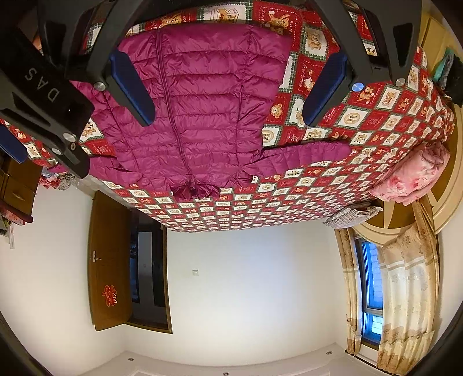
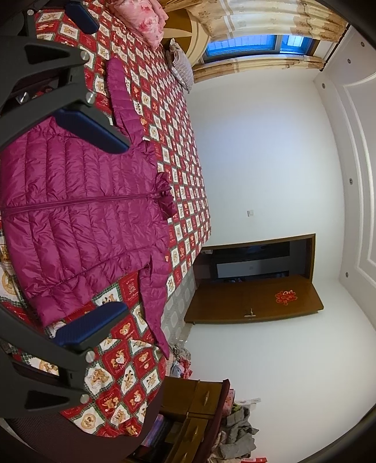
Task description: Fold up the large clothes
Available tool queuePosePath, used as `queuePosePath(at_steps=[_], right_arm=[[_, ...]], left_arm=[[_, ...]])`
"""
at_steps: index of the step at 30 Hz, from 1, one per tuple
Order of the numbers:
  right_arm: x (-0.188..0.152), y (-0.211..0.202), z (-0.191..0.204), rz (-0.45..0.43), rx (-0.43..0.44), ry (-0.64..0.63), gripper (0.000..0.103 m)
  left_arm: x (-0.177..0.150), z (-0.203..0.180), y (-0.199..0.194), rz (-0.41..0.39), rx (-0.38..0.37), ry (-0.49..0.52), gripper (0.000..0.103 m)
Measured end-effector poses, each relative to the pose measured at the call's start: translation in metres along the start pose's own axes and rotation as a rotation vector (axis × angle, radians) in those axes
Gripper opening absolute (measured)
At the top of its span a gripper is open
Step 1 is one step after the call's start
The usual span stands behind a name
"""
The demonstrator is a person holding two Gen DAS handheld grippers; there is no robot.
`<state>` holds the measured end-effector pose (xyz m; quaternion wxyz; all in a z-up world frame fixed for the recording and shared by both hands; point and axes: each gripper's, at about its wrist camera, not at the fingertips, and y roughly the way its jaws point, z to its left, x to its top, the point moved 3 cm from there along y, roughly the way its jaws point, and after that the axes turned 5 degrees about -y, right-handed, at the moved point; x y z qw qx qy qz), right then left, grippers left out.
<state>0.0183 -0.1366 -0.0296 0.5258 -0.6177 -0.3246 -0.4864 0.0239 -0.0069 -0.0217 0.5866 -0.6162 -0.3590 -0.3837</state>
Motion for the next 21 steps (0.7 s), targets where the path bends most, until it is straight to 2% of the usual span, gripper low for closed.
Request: queuePosePath(at_steps=[10,16,21], right_arm=[[-0.005,0.017,-0.004,0.042,-0.027,-0.012,0.103],[-0.006,0.053,-0.017,0.11,-0.051,-0.001,0.103],[-0.001,0.085,-0.03,0.149,-0.082,-0.019,0.103]], left_arm=[[-0.006,-0.006,0.027,0.037,-0.018,0.021,0.102],[-0.007,-0.01,0.065,0.103,-0.049,0.034,0.102],[-0.001,-0.002,0.1,0.152,-0.088,0.005,0.102]])
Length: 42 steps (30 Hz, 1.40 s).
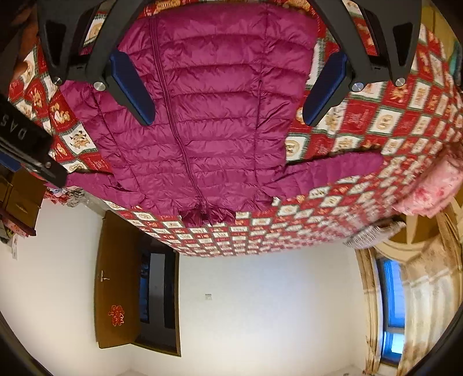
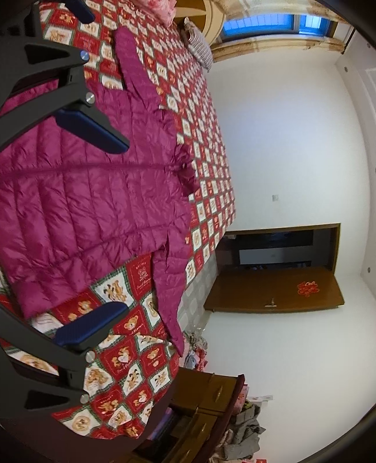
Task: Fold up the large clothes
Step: 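Grasp the jacket sleeve cuff nearest the right gripper with the right gripper, then lift the sleeve and fold it across the jacket body, then open the right gripper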
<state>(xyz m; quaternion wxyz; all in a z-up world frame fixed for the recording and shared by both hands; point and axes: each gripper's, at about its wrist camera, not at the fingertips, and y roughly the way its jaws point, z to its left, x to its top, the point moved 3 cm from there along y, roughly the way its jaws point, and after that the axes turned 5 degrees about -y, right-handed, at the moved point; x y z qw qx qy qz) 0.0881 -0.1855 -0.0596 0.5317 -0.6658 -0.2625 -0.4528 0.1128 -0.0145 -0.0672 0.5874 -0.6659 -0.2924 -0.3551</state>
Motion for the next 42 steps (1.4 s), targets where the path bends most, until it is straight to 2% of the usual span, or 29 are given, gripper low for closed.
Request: queuePosePath(at_steps=[5,8,13,16,19,23,24,28,30,31,33,34,38,42], right_arm=[[0.008,0.045,-0.031,0.049,-0.034,0.028,0.103],[0.011,0.08,-0.063,0.1,-0.05,0.07,0.103],[0.027,0.137,-0.142,0.158,-0.163,0.181,0.102],[0.039,0.174,-0.203,0.186,-0.245,0.305,0.089],[0.042,0.213,-0.266,0.22,-0.328,0.447,0.089],[0.03,0.247,-0.307,0.247,-0.345,0.594,0.087],[0.028,0.254,-0.311,0.255,-0.341,0.609,0.085],[0.025,0.28,-0.315,0.299,-0.364,0.58,0.066],[0.021,0.292,-0.321,0.325,-0.356,0.573,0.054],[0.02,0.297,-0.321,0.334,-0.341,0.572,0.043],[0.02,0.301,-0.32,0.324,-0.337,0.544,0.034],[0.02,0.301,-0.319,0.319,-0.335,0.531,0.025],[0.022,0.305,-0.318,0.319,-0.319,0.485,0.012],[0.041,0.293,-0.307,0.266,-0.278,0.462,0.01]], left_arm=[[0.013,0.02,0.053,0.092,-0.03,-0.03,0.102],[0.027,0.036,0.087,0.143,-0.03,-0.061,0.102],[0.058,0.06,0.144,0.139,0.033,-0.077,0.102],[0.07,0.071,0.18,0.127,0.077,-0.074,0.102],[0.072,0.082,0.215,0.128,0.101,-0.09,0.102],[0.062,0.095,0.25,0.127,0.139,-0.119,0.102],[0.059,0.098,0.255,0.12,0.152,-0.125,0.102],[0.045,0.107,0.27,0.118,0.172,-0.137,0.102],[0.038,0.11,0.279,0.153,0.164,-0.158,0.102],[0.034,0.112,0.283,0.177,0.157,-0.173,0.102],[0.032,0.115,0.287,0.195,0.147,-0.19,0.102],[0.031,0.115,0.288,0.199,0.141,-0.194,0.102],[0.028,0.114,0.294,0.225,0.134,-0.192,0.102],[0.027,0.112,0.295,0.228,0.14,-0.18,0.102]])
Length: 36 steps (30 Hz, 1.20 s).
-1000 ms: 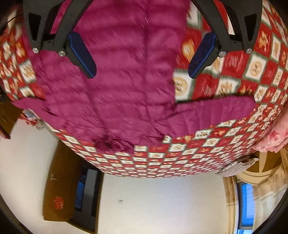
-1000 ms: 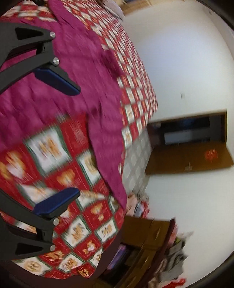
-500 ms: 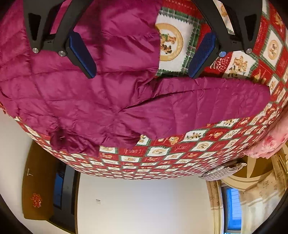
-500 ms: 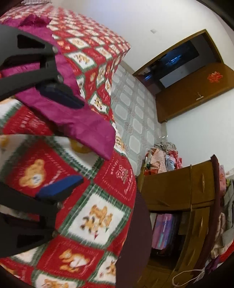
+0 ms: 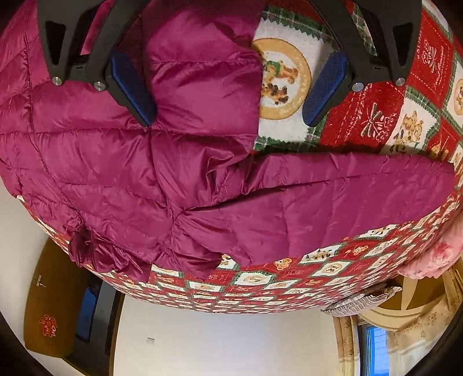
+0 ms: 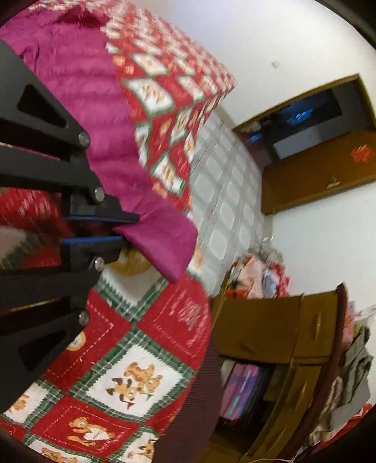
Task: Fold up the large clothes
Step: 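Lift the sleeve and fold it across the jacket body, then open the right gripper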
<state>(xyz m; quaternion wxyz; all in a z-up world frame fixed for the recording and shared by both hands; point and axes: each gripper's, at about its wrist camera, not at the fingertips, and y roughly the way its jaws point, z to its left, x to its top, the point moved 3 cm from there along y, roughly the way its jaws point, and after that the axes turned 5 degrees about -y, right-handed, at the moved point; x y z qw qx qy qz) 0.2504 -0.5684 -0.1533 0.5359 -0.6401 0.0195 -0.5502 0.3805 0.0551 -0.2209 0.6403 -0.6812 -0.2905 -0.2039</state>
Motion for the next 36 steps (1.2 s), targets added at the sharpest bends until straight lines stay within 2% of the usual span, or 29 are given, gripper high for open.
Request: queuePosePath(at_steps=[4,7,14,18,26,32,36], right_arm=[[0.011,-0.04,0.043,-0.072,0.075,-0.091,0.01],[0.01,-0.074,0.092,-0.119,0.151,-0.187,0.01],[-0.039,-0.126,0.22,-0.129,0.356,-0.404,0.01],[-0.081,-0.137,0.278,-0.093,0.459,-0.499,0.01],[-0.155,-0.132,0.356,0.012,0.598,-0.599,0.01],[-0.206,-0.117,0.403,0.099,0.667,-0.666,0.01],[-0.228,-0.108,0.417,0.146,0.691,-0.688,0.01]], left_arm=[[-0.001,0.0,-0.001,-0.003,-0.006,-0.005,0.102],[-0.001,0.001,-0.001,-0.006,-0.014,-0.01,0.102],[-0.001,0.007,-0.003,-0.019,-0.059,-0.039,0.102],[-0.002,0.006,-0.002,-0.017,-0.052,-0.034,0.102],[-0.003,0.005,-0.001,-0.019,-0.032,-0.019,0.102],[-0.003,0.009,-0.003,-0.032,-0.061,-0.04,0.102],[-0.003,0.009,-0.002,-0.034,-0.07,-0.045,0.102]])
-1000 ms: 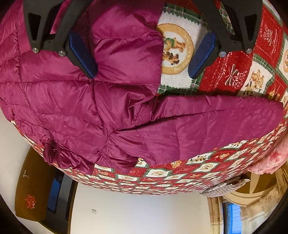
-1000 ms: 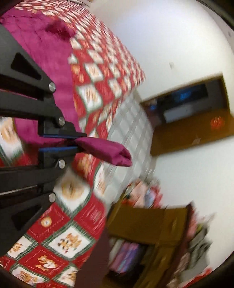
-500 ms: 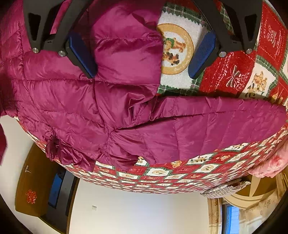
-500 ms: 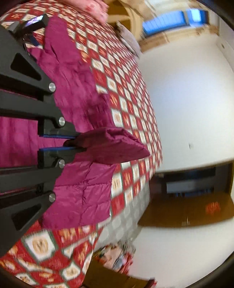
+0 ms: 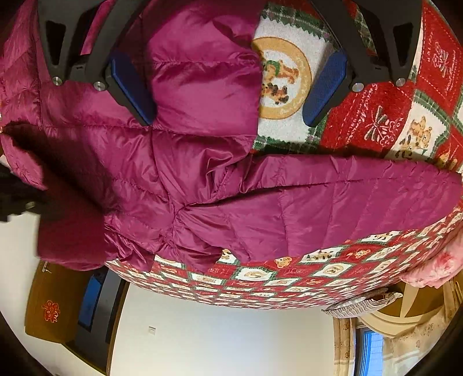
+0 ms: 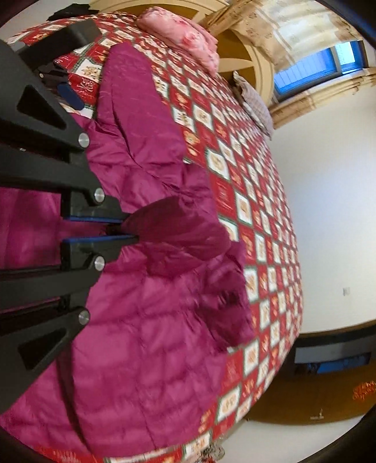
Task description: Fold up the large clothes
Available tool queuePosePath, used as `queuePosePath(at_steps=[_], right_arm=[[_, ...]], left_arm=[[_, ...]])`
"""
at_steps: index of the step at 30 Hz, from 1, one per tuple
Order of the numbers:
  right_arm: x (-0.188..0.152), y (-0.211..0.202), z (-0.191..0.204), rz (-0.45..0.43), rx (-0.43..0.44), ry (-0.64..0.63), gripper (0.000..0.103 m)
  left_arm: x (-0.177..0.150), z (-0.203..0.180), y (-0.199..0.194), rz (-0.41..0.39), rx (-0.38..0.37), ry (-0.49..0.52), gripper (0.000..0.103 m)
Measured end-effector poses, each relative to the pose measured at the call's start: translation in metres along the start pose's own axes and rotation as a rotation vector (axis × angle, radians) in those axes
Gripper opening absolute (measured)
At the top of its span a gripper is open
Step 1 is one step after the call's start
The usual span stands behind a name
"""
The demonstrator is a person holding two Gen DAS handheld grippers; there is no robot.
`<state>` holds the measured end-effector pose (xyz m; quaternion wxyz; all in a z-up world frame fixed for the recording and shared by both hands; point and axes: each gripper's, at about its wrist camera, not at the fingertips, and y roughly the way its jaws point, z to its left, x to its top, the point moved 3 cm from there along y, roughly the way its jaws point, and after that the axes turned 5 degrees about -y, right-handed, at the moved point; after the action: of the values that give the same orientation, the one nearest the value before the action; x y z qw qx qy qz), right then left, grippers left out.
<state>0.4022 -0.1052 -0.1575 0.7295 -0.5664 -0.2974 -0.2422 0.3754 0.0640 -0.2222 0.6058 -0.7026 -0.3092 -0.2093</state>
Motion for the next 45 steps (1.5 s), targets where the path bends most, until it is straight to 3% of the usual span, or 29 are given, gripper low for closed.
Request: queuePosePath(at_steps=[13,15,16,17,18,21,23,24,28,30,32,35,39,44,45], right_arm=[[-0.023,0.041,0.012,0.092,0.093,0.005,0.015],[-0.024,0.041,0.012,0.107,0.115,0.017,0.034],[-0.023,0.039,0.012,0.111,0.14,0.03,0.055],[-0.021,0.037,0.013,0.107,0.154,0.038,0.067],[-0.019,0.029,0.011,0.088,0.168,0.047,0.069],[-0.007,-0.004,0.001,0.008,0.175,0.053,0.068],[0.004,-0.027,-0.018,-0.055,0.104,0.048,0.042],[0.011,-0.039,-0.033,-0.086,0.039,0.048,0.037],[0.028,-0.052,-0.111,-0.112,-0.196,0.11,0.034],[0.028,-0.045,-0.151,-0.087,-0.31,0.141,0.034],[0.021,-0.033,-0.185,-0.055,-0.356,0.175,0.032],[-0.001,-0.012,-0.216,0.024,-0.345,0.232,0.031],[-0.016,-0.002,-0.212,0.03,-0.344,0.188,0.03],[-0.016,-0.004,-0.209,0.043,-0.336,0.165,0.03],[-0.015,-0.005,-0.21,0.048,-0.337,0.164,0.03]], left_arm=[[-0.001,0.0,0.0,-0.007,-0.011,-0.006,0.102],[-0.001,0.0,0.0,-0.006,-0.01,-0.005,0.102],[-0.001,0.0,0.0,-0.005,-0.009,-0.005,0.102],[-0.001,0.0,0.0,-0.005,-0.008,-0.004,0.102],[-0.001,0.0,0.0,-0.003,-0.007,-0.003,0.102],[0.0,-0.002,0.001,0.006,0.005,0.006,0.102],[0.001,-0.003,0.001,0.013,0.015,0.011,0.102],[0.002,-0.005,0.0,0.018,0.025,0.019,0.102],[0.015,-0.019,-0.011,0.028,0.086,0.076,0.102],[0.028,-0.033,-0.019,0.01,0.07,0.099,0.102],[0.05,-0.051,-0.026,-0.036,0.053,0.12,0.102],[0.082,-0.08,-0.024,-0.096,0.064,0.137,0.102],[0.102,-0.107,0.013,-0.064,0.113,0.144,0.102],[0.081,-0.109,0.07,0.059,0.23,0.131,0.102],[0.075,-0.107,0.074,0.061,0.223,0.12,0.102]])
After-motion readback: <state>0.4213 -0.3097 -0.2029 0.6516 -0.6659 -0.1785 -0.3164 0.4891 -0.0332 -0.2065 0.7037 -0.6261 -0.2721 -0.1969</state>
